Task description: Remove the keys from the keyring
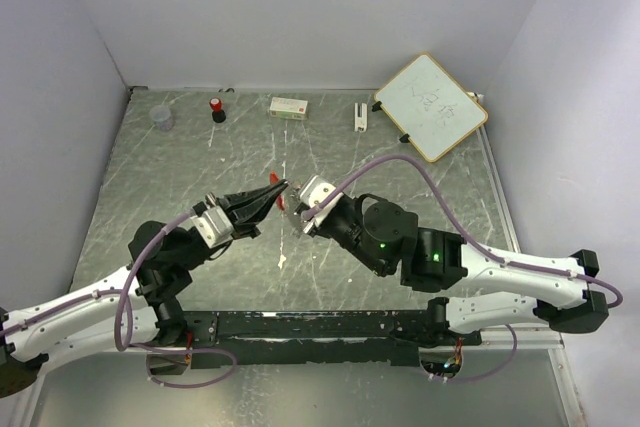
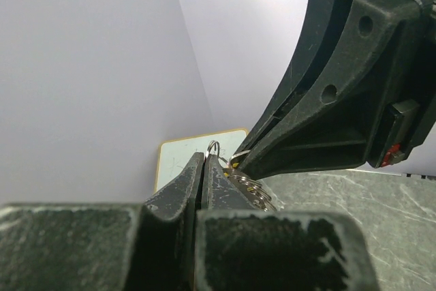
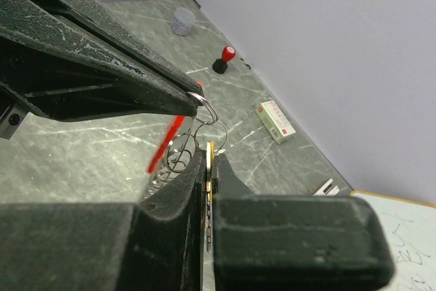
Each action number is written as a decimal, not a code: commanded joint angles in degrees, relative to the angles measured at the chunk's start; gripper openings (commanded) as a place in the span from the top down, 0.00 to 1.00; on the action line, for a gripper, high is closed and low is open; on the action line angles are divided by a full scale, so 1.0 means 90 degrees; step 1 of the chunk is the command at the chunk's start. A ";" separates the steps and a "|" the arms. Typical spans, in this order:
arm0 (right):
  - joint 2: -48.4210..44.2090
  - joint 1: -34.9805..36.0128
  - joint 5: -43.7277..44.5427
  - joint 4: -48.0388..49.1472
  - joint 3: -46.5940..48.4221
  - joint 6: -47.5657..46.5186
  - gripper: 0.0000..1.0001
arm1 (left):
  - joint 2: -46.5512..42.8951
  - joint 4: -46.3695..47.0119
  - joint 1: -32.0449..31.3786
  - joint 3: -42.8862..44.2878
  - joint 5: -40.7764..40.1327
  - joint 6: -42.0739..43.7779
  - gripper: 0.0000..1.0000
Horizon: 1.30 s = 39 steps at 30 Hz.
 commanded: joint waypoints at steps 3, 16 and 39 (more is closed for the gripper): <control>-0.0072 0.0005 0.0009 0.0039 -0.0042 0.0199 1.00 | -0.0153 0.0865 0.0028 -0.0080 -0.0465 -0.0001 0.93; -0.0125 0.0003 0.0006 -0.0037 -0.0016 0.0222 1.00 | 0.0243 0.1206 0.0030 -0.0103 -0.1331 0.0102 0.93; -0.0163 0.0004 -0.0343 -0.0161 0.0585 0.0106 1.00 | 0.0507 0.1489 0.0026 -0.0234 -0.1922 0.0264 0.93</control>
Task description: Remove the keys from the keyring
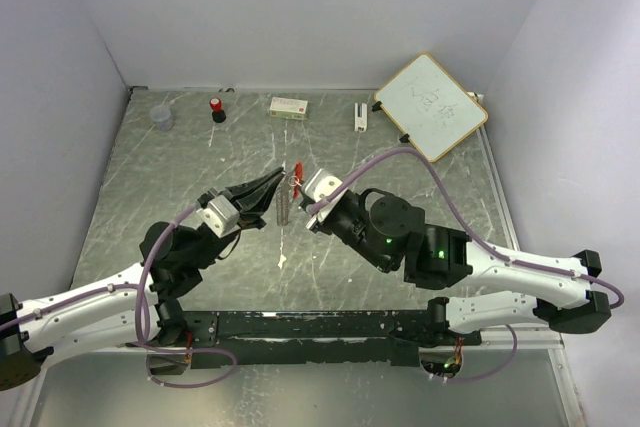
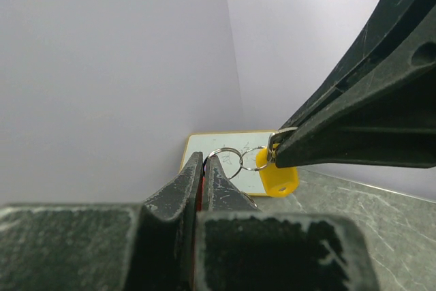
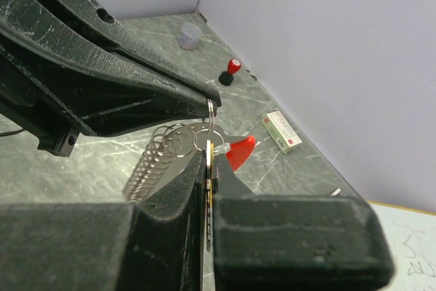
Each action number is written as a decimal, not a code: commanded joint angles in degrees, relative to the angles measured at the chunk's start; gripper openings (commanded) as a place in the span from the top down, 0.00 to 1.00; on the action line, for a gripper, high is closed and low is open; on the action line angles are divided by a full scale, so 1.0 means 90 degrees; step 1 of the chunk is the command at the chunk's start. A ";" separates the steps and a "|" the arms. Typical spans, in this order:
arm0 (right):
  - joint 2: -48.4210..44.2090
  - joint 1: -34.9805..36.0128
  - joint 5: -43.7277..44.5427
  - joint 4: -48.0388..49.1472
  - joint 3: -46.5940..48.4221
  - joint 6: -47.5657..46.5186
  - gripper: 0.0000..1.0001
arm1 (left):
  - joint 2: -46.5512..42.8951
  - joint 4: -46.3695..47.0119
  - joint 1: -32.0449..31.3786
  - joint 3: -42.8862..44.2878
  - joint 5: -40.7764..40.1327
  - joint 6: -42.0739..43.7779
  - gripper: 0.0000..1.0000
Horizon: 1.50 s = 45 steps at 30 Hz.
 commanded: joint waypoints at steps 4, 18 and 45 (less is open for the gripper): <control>-0.0095 0.0022 -0.0112 -0.0252 0.0645 -0.0038 1.00 | 0.0039 0.0510 0.0087 -0.0033 -0.0800 0.0241 0.93; -0.0079 0.0022 -0.0108 -0.0240 0.0834 -0.0210 1.00 | 0.0080 0.0437 0.0087 -0.0089 -0.0800 0.0262 0.93; 0.0206 0.0022 -0.0205 0.1624 -0.0737 0.0786 1.00 | -0.0715 0.2316 0.0087 -0.0973 -0.0435 -0.0031 0.93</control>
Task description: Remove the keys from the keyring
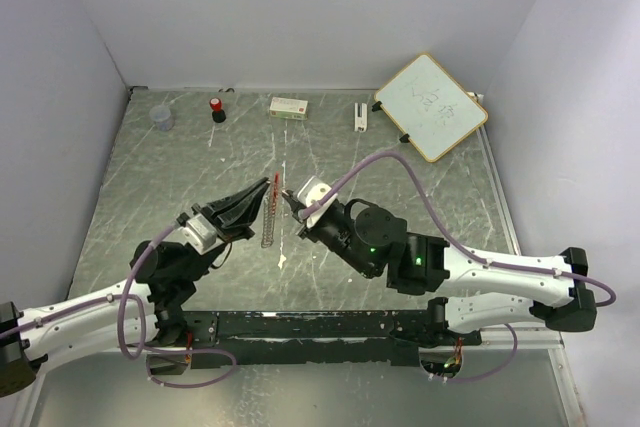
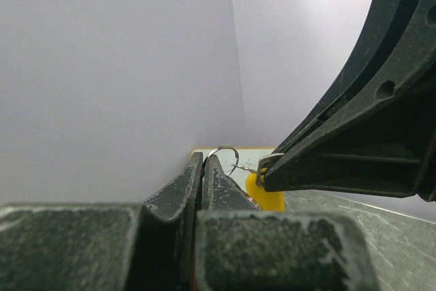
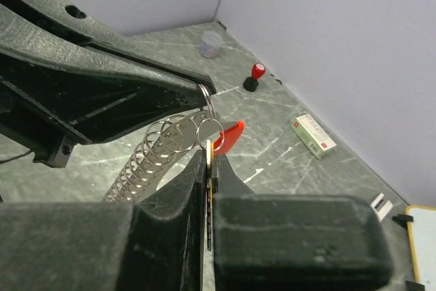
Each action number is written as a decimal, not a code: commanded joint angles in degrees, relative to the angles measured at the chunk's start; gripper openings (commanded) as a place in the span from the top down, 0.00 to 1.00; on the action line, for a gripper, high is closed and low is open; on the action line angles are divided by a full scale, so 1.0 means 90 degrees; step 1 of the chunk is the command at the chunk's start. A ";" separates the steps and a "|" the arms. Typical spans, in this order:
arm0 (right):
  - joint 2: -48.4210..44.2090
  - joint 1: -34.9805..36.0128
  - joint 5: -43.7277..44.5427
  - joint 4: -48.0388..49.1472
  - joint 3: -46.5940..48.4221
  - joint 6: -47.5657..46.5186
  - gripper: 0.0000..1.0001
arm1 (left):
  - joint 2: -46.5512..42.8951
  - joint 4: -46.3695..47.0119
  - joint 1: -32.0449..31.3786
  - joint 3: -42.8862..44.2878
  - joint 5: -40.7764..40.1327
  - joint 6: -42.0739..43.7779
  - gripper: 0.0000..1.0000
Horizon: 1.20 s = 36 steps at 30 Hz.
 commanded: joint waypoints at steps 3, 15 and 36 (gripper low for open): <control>0.0163 0.0005 -0.0252 0.0424 0.0010 0.0337 1.00 | -0.0008 0.1629 0.0093 -0.0098 -0.0618 0.0142 0.93; 0.0164 0.0004 -0.0494 0.0338 0.0034 0.0416 1.00 | 0.0403 0.2078 0.0090 -0.0132 -0.0980 0.0368 0.93; 0.0216 0.0002 -0.0833 -0.0097 0.0631 0.0321 1.00 | 0.0630 0.1839 0.0086 -0.0066 -0.1426 0.0682 0.93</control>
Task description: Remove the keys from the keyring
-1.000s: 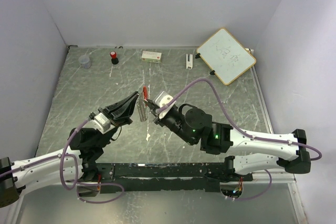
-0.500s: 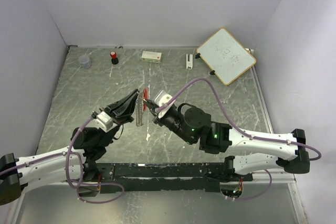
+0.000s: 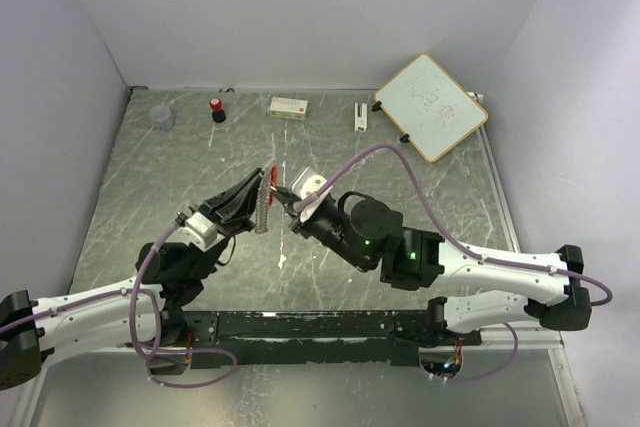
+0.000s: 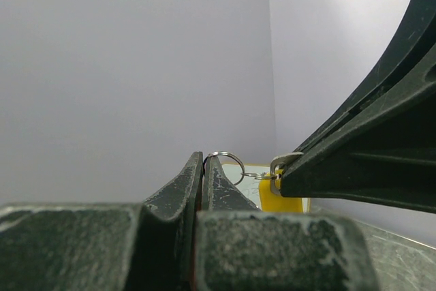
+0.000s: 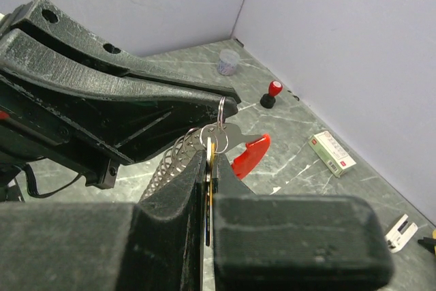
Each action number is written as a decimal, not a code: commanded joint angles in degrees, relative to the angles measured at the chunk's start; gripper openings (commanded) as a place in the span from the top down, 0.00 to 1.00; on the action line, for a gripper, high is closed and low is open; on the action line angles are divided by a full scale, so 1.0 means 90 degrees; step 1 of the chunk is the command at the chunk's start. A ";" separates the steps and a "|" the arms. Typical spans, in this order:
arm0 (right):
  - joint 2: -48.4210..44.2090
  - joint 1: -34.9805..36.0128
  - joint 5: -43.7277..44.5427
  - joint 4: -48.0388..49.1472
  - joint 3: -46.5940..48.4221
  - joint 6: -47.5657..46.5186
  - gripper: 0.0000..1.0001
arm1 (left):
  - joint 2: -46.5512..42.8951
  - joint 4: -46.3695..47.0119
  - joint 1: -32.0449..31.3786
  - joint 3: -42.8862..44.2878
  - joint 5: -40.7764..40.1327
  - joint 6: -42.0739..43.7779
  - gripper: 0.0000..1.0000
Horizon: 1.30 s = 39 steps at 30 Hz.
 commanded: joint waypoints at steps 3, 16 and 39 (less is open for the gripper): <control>-0.0145 0.0063 -0.0327 -0.0456 0.0481 -0.0016 1.00 | -0.0032 0.0307 0.0086 0.0114 -0.0876 0.0391 0.93; -0.0390 0.0063 -0.0337 -0.0669 0.0731 -0.0065 1.00 | 0.0019 0.0156 0.0085 0.0118 -0.1036 0.0507 0.93; -0.0299 0.0063 -0.0288 -0.0719 0.1531 -0.0557 1.00 | 0.0078 -0.0246 0.0086 0.0081 -0.0917 0.0354 0.93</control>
